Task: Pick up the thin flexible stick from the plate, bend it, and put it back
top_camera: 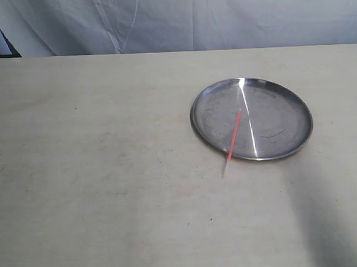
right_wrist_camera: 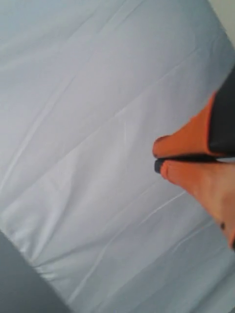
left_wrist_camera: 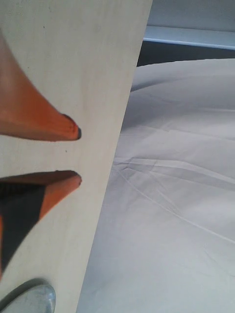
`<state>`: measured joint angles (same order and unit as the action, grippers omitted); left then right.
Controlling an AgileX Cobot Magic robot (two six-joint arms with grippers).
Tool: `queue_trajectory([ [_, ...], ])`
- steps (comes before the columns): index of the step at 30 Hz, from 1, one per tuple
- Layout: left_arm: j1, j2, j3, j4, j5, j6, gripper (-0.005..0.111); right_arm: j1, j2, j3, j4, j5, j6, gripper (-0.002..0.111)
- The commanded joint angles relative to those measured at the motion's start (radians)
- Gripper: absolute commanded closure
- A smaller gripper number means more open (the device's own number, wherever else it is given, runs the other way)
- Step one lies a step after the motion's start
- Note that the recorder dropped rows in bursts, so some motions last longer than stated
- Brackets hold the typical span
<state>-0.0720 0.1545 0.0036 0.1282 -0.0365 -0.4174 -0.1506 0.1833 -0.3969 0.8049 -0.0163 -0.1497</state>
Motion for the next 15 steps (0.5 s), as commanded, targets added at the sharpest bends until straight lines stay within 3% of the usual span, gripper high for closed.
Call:
queue_trajectory([
  [1,0.0,-0.008,-0.004,0.006,-0.008,0.002,0.083,0.002,0.395,-0.239,-0.306,0.312,-0.018,0.108],
  [9,0.0,-0.008,-0.004,0.006,-0.008,0.002,0.083,0.034,1.257,-0.736,-0.346,0.904,-0.067,0.108],
  [10,0.0,-0.008,-0.004,0.006,-0.008,0.002,0.083,0.094,1.416,-0.836,-0.356,0.977,-0.067,0.108],
  [13,0.0,-0.008,-0.004,0.006,-0.008,0.002,0.083,0.21,1.569,-0.921,-0.4,0.963,-0.067,0.108],
  [15,0.0,-0.008,-0.004,0.006,-0.008,0.002,0.083,0.317,1.673,-0.987,-0.532,0.947,0.035,0.108],
])
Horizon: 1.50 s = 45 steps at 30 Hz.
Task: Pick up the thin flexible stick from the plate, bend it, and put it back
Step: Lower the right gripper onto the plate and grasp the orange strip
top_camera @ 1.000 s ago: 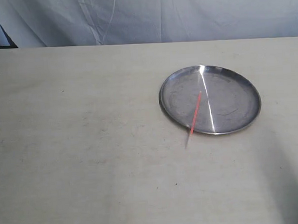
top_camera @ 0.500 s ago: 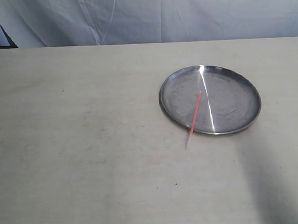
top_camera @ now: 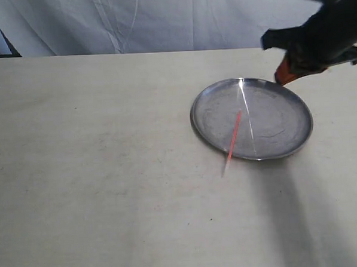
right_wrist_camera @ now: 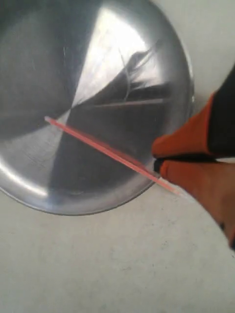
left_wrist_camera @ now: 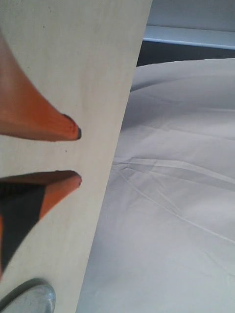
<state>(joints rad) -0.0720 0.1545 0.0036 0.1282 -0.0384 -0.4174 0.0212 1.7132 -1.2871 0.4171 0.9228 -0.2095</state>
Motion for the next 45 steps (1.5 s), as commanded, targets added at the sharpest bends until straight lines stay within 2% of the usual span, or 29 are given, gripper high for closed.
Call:
queue_trajectory([
  [1,0.0,-0.008,-0.004,0.006,-0.006,0.002,0.083,0.192,0.181,-0.118,-0.238,0.002,0.194,0.108],
  [3,0.0,-0.008,-0.004,0.006,-0.006,0.002,0.083,0.257,0.239,-0.132,-0.367,-0.014,0.344,0.108],
  [6,0.0,-0.008,-0.004,0.006,-0.006,0.002,0.083,0.269,0.276,-0.132,-0.324,-0.014,0.43,0.107],
  [9,0.0,-0.008,-0.004,0.006,-0.006,0.002,0.083,0.269,0.282,-0.132,-0.293,-0.012,0.434,0.092],
  [14,0.0,-0.008,-0.004,0.006,-0.006,0.002,0.083,0.269,0.298,-0.132,-0.295,-0.018,0.476,0.058],
  [32,0.0,-0.008,-0.004,0.006,-0.006,0.002,0.083,0.269,0.43,-0.132,-0.336,-0.051,0.63,0.057],
  [34,0.0,-0.008,-0.004,0.006,-0.006,0.002,0.083,0.269,0.447,-0.132,-0.334,-0.049,0.63,0.058],
  [36,0.0,-0.008,-0.004,0.006,-0.006,0.002,0.083,0.269,0.458,-0.132,-0.334,-0.048,0.63,0.065],
  [38,0.0,-0.008,-0.004,0.006,-0.006,0.002,0.083,0.269,0.46,-0.132,-0.339,-0.051,0.63,0.083],
  [40,0.0,-0.008,-0.004,0.006,-0.006,0.002,0.083,0.269,0.46,-0.132,-0.341,-0.058,0.621,0.106],
  [45,0.0,-0.008,-0.004,0.006,-0.006,0.002,0.083,0.269,0.457,-0.132,-0.341,-0.064,0.571,0.108],
])
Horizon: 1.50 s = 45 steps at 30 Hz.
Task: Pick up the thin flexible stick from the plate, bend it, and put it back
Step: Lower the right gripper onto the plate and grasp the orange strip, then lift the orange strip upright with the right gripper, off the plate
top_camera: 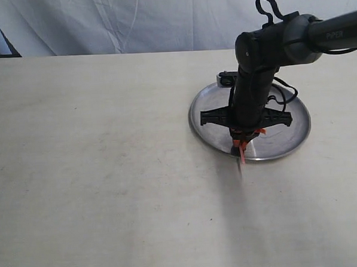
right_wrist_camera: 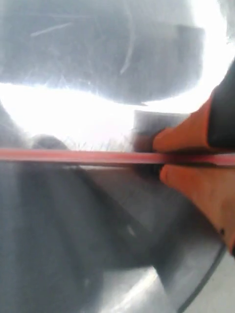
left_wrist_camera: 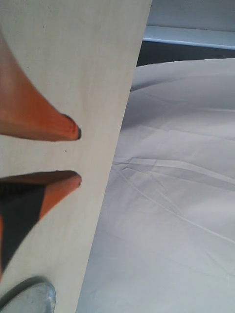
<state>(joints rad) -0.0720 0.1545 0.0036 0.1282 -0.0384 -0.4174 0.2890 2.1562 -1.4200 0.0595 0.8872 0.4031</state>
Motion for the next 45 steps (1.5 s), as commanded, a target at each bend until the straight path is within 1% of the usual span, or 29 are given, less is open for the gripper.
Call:
queue_trajectory([
  [1,0.0,-0.008,-0.004,0.006,-0.006,0.002,0.083,0.001,0.009,0.001,0.017,-0.029,-0.056,0.109],
  [5,0.0,-0.008,-0.004,0.006,-0.006,0.002,0.083,0.001,-0.049,0.001,-0.002,-0.029,-0.117,0.109],
  [12,0.0,-0.008,-0.004,0.006,-0.006,0.002,0.083,0.001,-0.211,0.005,-0.111,-0.023,-0.123,0.109],
  [15,0.0,-0.008,-0.004,0.006,-0.006,0.002,0.083,0.001,-0.307,0.049,-0.152,-0.038,-0.123,0.109],
  [21,-0.002,-0.019,-0.004,0.006,-0.006,0.001,0.083,0.001,-0.508,0.242,-0.162,-0.147,-0.127,0.109],
  [25,-0.002,-0.019,-0.004,0.006,-0.006,0.001,0.083,0.001,-0.65,0.392,-0.122,-0.206,-0.147,0.109],
  [30,-0.002,-0.019,-0.004,0.006,-0.006,0.001,0.083,0.001,-0.824,0.535,-0.045,-0.197,-0.236,0.109],
  [33,-0.002,-0.019,-0.004,0.006,-0.006,0.001,0.083,0.001,-0.939,0.626,-0.018,-0.199,-0.24,0.109],
  [35,-0.002,-0.019,-0.004,0.006,-0.045,0.001,0.083,0.001,-1.024,0.678,0.014,-0.211,-0.26,0.109],
  [36,-0.002,-0.019,-0.004,-0.006,-0.092,-0.01,0.083,0.001,-1.066,0.705,0.042,-0.217,-0.284,0.109],
  [37,-0.002,-0.019,-0.004,-0.037,-0.158,-0.063,0.083,0.001,-1.105,0.732,0.078,-0.221,-0.308,0.109],
  [38,-0.002,-0.019,-0.004,-0.072,-0.212,-0.187,0.083,0.001,-1.136,0.752,0.115,-0.22,-0.331,0.109],
  [39,-0.002,-0.019,-0.004,-0.067,-0.277,-0.291,0.083,0.001,-1.172,0.776,0.166,-0.22,-0.367,0.109],
  [40,-0.002,-0.019,-0.004,-0.039,-0.3,-0.373,0.083,0.001,-1.207,0.798,0.213,-0.22,-0.403,0.109],
  [41,-0.004,-0.019,-0.006,0.031,-0.312,-0.481,0.083,0.001,-1.24,0.817,0.268,-0.218,-0.445,0.109],
  [43,-0.014,-0.014,-0.037,0.32,-0.332,-0.684,0.083,0.001,-1.29,0.848,0.376,-0.214,-0.501,0.109],
  [45,-0.022,0.016,-0.075,0.729,-0.431,-0.953,0.083,0.001,-1.34,0.867,0.453,-0.212,-0.554,0.109],
])
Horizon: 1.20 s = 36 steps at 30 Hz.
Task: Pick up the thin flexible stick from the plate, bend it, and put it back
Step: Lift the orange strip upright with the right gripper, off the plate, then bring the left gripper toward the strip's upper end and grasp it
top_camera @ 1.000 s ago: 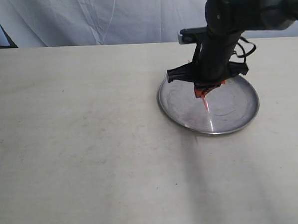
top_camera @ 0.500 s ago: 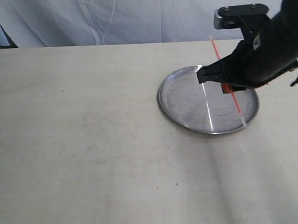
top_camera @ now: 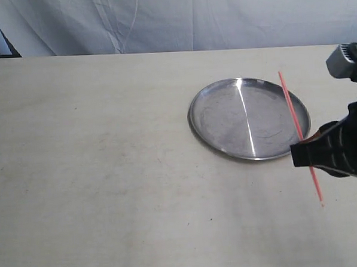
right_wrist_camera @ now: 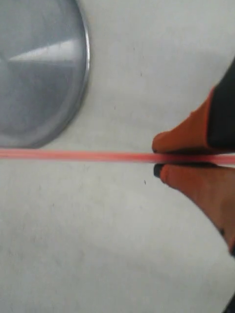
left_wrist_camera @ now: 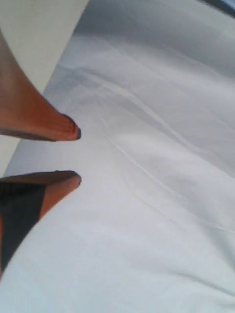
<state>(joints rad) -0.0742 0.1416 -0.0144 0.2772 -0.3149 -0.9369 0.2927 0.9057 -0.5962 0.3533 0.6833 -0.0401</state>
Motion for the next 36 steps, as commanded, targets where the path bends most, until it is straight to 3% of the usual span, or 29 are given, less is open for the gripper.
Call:
queue_trajectory([
  [1,-0.022,0.05,-0.078,0.705,-0.218,-0.528,0.083,-0.002,-0.115,0.049,0.2,-0.008,-0.133,0.109],
  [3,-0.022,0.117,-0.114,0.908,-0.335,-0.681,0.083,-0.002,-0.158,0.059,0.247,-0.008,-0.155,0.109],
  [4,-0.027,0.151,-0.127,0.937,-0.362,-0.694,0.083,-0.002,-0.176,0.061,0.262,-0.006,-0.155,0.109],
  [6,-0.04,0.222,-0.159,0.93,-0.378,-0.706,0.083,-0.002,-0.203,0.068,0.307,0.013,-0.169,0.109],
  [9,-0.048,0.345,-0.23,0.95,-0.439,-0.862,0.083,-0.002,-0.224,0.072,0.397,0.076,-0.254,0.109],
  [16,-0.048,0.699,-0.449,1.035,-0.906,-1.155,0.083,-0.002,-0.233,0.072,0.646,0.137,-0.426,0.109],
  [20,-0.061,0.838,-0.498,1.072,-0.906,-1.155,0.083,-0.002,-0.233,0.072,0.749,0.14,-0.466,0.109],
  [27,-0.206,1.025,-0.5,1.069,-0.906,-1.121,0.083,-0.002,-0.231,0.072,0.812,0.138,-0.468,0.109],
  [32,-0.363,1.127,-0.503,0.811,-0.906,-1.025,0.083,-0.002,-0.211,0.072,0.845,0.127,-0.466,0.109],
  [36,-0.46,1.164,-0.567,0.798,-0.899,-0.929,0.083,-0.002,-0.125,0.072,0.803,0.122,-0.472,0.109],
])
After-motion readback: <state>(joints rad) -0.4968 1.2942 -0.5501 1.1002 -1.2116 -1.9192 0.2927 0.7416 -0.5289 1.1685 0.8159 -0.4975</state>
